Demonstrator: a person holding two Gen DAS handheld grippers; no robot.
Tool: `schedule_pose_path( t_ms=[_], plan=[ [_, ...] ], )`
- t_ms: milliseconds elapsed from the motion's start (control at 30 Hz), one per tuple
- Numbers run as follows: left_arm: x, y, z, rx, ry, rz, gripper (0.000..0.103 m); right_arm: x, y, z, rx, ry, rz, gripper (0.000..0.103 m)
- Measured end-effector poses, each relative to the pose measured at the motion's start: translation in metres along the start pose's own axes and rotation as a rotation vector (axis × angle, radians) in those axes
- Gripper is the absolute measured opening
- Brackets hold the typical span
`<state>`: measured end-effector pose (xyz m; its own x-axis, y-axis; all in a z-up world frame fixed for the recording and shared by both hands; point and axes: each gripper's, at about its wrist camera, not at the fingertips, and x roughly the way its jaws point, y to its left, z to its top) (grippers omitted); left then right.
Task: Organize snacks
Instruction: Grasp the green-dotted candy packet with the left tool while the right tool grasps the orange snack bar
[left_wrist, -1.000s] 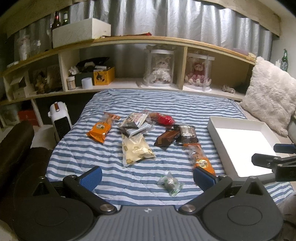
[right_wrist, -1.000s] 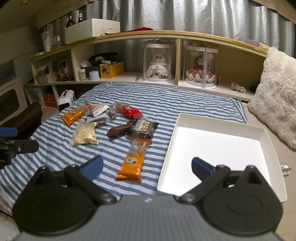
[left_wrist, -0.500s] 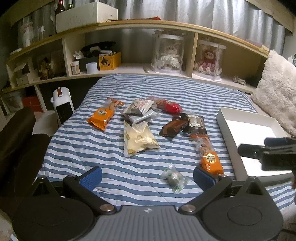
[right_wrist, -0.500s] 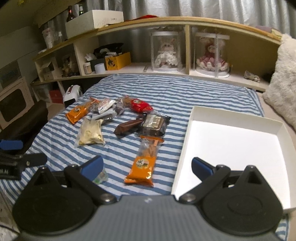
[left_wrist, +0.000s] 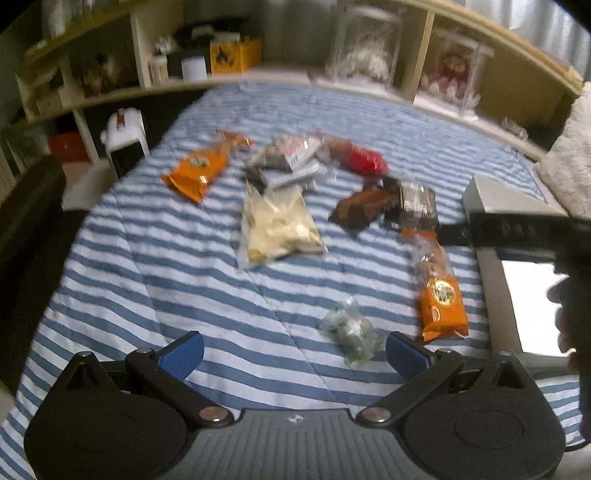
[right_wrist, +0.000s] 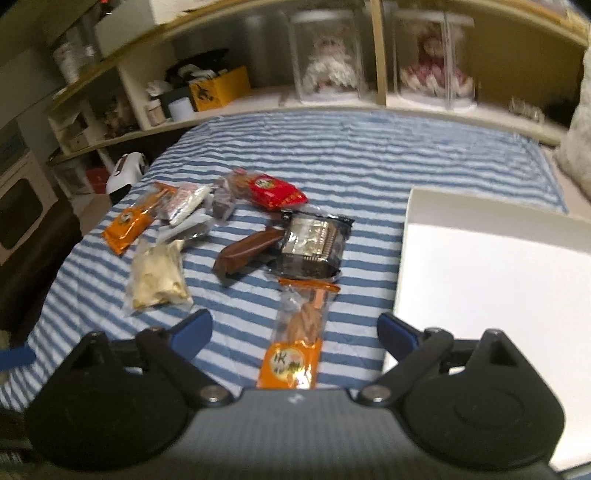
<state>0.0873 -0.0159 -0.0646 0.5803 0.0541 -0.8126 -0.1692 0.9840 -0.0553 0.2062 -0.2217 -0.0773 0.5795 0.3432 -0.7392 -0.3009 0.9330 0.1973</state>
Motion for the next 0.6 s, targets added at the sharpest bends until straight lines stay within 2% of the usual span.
schedule_pose_path(
  t_ms=[67,233,400,467,600],
  plan=[
    [0.012,0.0,0.003,-0.021,0.045,-0.006,0.103,0.011,-0.003,0.005,0.03,0.025,0.016,0.093],
    [0.034,0.002,0.012,-0.108,0.114,-0.016,0.103,0.04,-0.007,0.01,0.103,0.106,0.034,0.076],
    [0.059,-0.004,0.024,-0.18,0.161,-0.034,0.103,0.055,-0.013,0.005,0.128,0.157,0.028,0.076],
    [0.066,-0.01,0.026,-0.171,0.166,-0.029,0.103,0.056,-0.016,0.003,0.133,0.169,0.032,0.073],
    [0.081,-0.02,0.023,-0.089,0.189,0.047,0.103,0.058,-0.016,0.002,0.127,0.166,0.049,0.069]
  ],
)
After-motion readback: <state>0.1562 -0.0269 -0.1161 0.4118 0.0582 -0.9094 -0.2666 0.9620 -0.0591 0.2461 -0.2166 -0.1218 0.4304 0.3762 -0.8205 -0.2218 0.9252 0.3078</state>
